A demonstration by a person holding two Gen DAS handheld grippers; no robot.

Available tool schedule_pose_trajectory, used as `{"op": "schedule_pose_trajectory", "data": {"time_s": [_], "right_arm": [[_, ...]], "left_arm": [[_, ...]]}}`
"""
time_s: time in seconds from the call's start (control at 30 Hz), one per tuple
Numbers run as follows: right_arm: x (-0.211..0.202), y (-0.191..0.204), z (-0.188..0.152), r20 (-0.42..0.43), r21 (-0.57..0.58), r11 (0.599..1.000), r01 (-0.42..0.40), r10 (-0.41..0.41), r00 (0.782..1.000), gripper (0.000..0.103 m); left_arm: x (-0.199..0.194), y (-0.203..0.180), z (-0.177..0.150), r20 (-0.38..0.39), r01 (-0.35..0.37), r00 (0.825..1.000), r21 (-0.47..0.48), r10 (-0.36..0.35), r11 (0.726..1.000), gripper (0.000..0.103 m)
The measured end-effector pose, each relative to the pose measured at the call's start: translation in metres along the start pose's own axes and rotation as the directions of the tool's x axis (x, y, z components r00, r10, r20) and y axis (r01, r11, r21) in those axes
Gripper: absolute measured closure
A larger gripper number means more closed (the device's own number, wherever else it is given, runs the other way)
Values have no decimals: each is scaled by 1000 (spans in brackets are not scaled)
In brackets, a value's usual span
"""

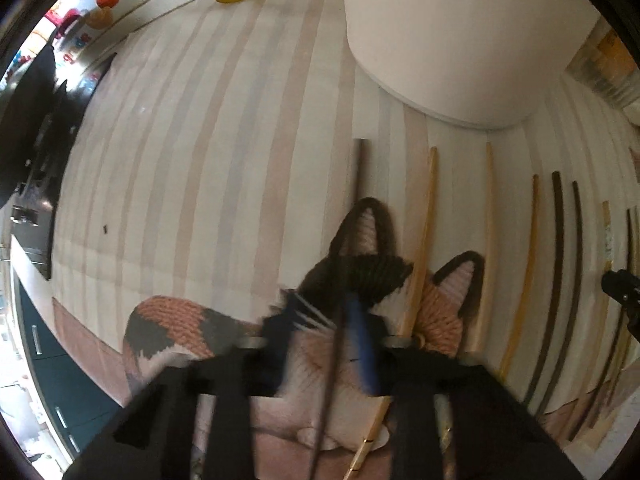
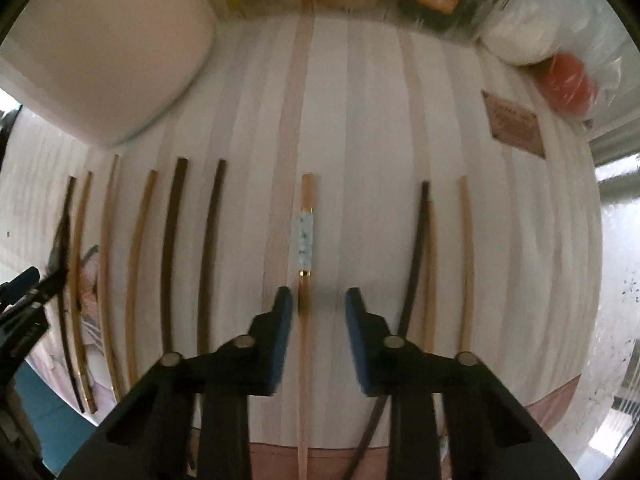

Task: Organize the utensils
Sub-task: 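Grasp a dark chopstick with the left tool while the right tool grasps a light labeled chopstick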

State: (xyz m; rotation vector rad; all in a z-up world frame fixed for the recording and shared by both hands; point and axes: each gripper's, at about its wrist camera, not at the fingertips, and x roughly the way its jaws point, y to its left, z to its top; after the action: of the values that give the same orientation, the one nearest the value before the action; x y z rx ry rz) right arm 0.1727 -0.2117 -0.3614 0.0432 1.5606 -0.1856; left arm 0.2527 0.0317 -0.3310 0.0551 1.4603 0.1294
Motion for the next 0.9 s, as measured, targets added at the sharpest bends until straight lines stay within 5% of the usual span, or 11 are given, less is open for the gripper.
{"op": "schedule_pose_trajectory", "data": {"time_s": [0.13, 0.33, 0.5, 0.7, 0.9], "right_arm": [[3, 0, 4, -6, 23, 1000, -10, 10, 1000, 96], [9, -16, -4, -69, 104, 988, -116, 123, 990, 96], [14, -27, -6, -102, 169, 970, -173, 192, 976, 96], [15, -30, 18, -124, 143, 979, -146, 164, 979, 88], [4, 4, 31, -128, 48, 998, -47, 53, 990, 81]], "left_arm": [[4, 11, 8, -12, 19, 1000, -30, -19, 999, 98], [12, 54, 21, -46, 81, 995, -125, -87, 989, 99], [19, 85, 24, -77, 137, 986, -99, -145, 986, 99], [18, 84, 11, -94, 183, 978, -31, -185, 983, 82], [21, 69, 4, -72, 125, 990, 38, -122, 991, 86]]}}
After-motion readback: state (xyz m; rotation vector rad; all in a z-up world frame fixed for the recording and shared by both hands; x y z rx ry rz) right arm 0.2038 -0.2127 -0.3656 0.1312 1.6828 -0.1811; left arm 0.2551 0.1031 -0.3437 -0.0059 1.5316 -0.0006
